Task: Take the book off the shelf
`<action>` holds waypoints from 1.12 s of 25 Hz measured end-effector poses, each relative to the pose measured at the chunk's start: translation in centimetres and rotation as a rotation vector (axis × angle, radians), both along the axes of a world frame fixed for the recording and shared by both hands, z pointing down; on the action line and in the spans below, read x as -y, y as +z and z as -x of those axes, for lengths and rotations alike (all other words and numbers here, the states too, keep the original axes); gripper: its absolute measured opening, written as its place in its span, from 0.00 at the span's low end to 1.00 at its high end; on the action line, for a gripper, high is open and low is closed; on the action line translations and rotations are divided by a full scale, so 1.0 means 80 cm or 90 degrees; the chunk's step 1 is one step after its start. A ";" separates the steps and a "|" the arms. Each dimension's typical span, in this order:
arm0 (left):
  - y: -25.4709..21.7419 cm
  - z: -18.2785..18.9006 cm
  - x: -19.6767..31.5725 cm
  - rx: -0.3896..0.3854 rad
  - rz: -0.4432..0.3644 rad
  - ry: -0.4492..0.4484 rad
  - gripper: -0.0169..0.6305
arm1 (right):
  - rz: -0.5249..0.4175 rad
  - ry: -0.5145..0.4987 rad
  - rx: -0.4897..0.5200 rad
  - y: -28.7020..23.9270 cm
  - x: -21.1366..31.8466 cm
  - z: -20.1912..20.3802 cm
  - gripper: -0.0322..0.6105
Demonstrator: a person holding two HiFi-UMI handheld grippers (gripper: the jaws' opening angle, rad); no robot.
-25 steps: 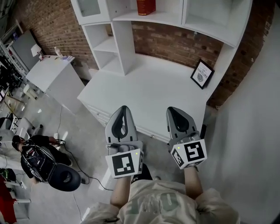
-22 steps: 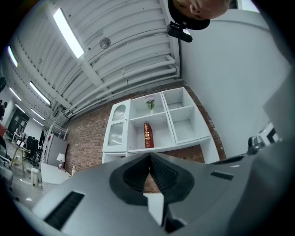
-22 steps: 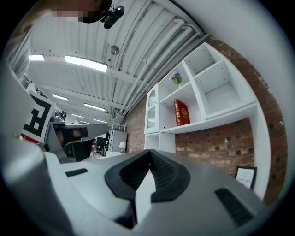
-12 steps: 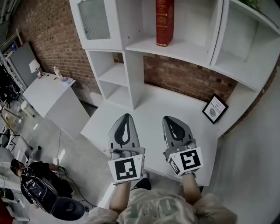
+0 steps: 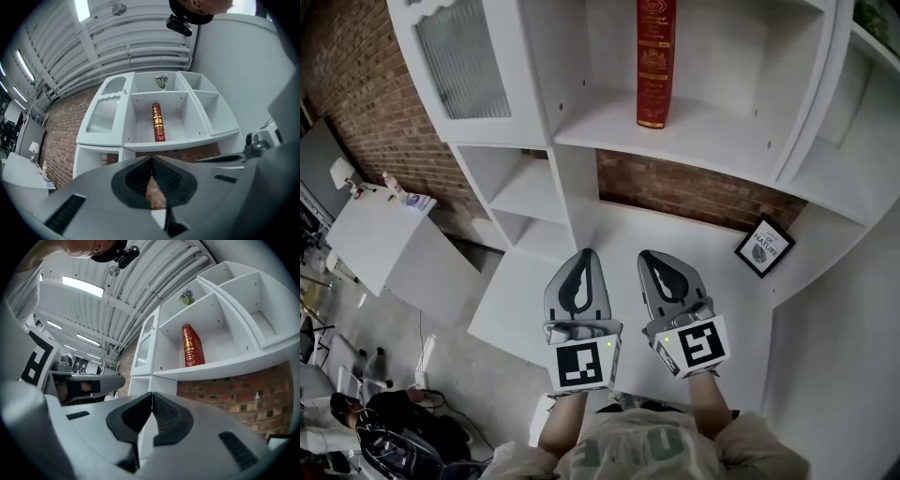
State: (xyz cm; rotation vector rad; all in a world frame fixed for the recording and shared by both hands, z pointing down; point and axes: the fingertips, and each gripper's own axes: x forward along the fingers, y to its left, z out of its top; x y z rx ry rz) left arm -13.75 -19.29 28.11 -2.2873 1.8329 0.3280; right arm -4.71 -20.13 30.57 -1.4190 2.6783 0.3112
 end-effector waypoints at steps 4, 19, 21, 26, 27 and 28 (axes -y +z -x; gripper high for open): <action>0.003 0.001 0.019 -0.020 0.017 -0.001 0.05 | 0.017 0.006 0.004 0.004 0.025 0.000 0.07; -0.074 -0.056 0.073 -0.006 -0.035 0.110 0.40 | -0.002 0.016 0.025 -0.024 0.060 -0.025 0.07; -0.109 -0.066 0.091 0.007 -0.061 0.129 0.40 | 0.001 0.017 0.024 -0.023 0.057 -0.031 0.07; -0.190 -0.089 0.150 -0.003 -0.087 0.183 0.49 | 0.018 0.031 0.010 -0.009 0.051 -0.049 0.07; -0.206 -0.096 0.160 -0.008 -0.089 0.195 0.49 | 0.022 0.031 0.009 -0.007 0.048 -0.053 0.07; -0.221 -0.103 0.172 -0.013 -0.089 0.204 0.49 | 0.025 0.031 0.008 -0.005 0.046 -0.055 0.07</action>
